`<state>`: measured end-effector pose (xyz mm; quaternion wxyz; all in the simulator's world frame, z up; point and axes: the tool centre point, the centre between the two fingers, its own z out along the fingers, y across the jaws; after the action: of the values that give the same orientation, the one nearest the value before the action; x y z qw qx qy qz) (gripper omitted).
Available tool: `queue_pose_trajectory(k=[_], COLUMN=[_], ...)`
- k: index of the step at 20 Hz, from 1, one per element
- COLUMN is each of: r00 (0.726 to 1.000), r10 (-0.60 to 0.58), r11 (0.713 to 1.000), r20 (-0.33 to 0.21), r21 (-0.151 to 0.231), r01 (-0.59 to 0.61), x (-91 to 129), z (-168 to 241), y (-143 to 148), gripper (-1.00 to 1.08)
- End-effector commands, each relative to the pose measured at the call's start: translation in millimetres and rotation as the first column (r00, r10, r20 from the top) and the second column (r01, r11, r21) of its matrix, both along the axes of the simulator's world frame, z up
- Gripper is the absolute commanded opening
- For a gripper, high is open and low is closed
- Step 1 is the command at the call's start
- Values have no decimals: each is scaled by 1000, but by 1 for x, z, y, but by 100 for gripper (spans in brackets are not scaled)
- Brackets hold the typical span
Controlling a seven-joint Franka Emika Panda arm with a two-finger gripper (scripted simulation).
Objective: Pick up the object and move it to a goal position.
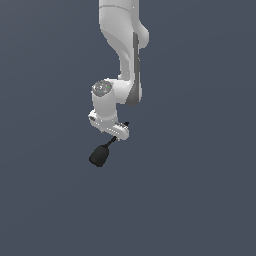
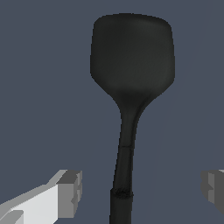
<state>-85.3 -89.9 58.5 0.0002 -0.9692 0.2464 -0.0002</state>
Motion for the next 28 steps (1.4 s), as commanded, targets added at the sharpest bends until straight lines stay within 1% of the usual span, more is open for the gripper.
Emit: queue_pose_trajectory(k=[1, 7, 12, 13, 28], r00=[1000, 1000, 1000, 1000, 1000], r10=[-1, -5, -5, -5, -5], r11=[1000, 1000, 1000, 1000, 1000], r20=[-1, -1, -1, -1, 0], r21=[0, 0, 0, 0, 0], r01=[1, 5, 5, 5, 5], x=[-1, -2, -1, -1, -2], z=[-9, -35, -42, -42, -35], y=[0, -1, 0, 0, -2], gripper=[100, 100, 100, -100, -100])
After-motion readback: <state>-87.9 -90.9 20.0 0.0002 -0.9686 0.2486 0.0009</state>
